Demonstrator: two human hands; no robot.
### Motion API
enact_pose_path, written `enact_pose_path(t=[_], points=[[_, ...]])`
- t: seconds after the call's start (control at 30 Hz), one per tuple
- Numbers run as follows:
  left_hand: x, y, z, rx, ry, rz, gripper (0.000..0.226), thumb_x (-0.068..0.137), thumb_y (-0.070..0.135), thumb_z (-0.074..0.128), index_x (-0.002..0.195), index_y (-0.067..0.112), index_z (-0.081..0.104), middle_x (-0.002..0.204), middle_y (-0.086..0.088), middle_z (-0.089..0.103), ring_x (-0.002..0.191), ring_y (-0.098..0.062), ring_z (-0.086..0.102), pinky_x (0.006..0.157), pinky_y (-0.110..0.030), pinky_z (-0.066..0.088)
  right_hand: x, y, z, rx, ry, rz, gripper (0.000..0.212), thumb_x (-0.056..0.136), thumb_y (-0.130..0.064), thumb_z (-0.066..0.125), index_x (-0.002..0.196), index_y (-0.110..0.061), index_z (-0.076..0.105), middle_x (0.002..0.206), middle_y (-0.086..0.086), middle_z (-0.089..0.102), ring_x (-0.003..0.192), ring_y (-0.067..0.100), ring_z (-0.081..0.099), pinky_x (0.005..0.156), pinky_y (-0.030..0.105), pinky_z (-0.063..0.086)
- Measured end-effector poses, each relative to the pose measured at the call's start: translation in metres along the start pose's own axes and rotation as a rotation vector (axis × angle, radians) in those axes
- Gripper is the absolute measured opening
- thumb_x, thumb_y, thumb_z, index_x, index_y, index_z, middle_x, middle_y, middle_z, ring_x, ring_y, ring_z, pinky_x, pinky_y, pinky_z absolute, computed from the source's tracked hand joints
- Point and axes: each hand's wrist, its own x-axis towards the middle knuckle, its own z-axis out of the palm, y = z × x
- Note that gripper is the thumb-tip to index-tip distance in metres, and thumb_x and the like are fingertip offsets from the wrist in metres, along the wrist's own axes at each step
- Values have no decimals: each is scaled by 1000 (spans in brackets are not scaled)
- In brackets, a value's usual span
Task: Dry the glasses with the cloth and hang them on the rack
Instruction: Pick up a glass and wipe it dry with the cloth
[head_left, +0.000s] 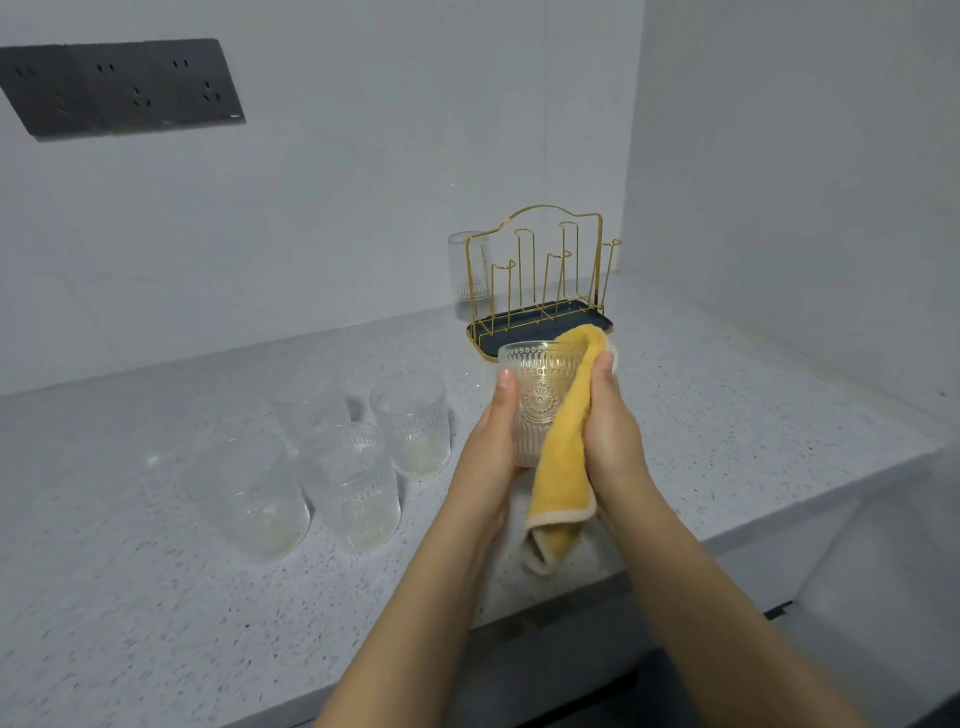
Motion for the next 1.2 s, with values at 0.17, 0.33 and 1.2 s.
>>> enact_pose_path(t=[0.17, 0.33, 1.2], points=[[2, -1, 2, 208, 96, 109, 59, 84, 75, 24, 129, 42, 41, 115, 32, 49, 98, 19, 50, 87, -7, 36, -13, 16, 9, -91, -49, -244, 66, 85, -63, 21, 145, -38, 16, 144, -5, 36, 127, 11, 37, 94, 25, 28], [1, -9, 1, -55, 0, 101, 69, 72, 73, 48, 117, 22, 61, 107, 2, 71, 96, -3, 69, 76, -20, 55, 2, 5, -3, -76, -25, -24, 59, 92, -59, 26, 131, -20, 46, 115, 5, 59, 101, 16, 55, 82, 25, 43], [12, -4, -1, -272, 13, -86, 51, 85, 62, 52, 105, 19, 69, 92, -2, 78, 85, -15, 75, 69, -28, 60, -3, 16, 2, -124, -93, -99, 58, 90, -60, 25, 138, -30, 34, 129, -1, 51, 116, 20, 50, 96, 36, 42]])
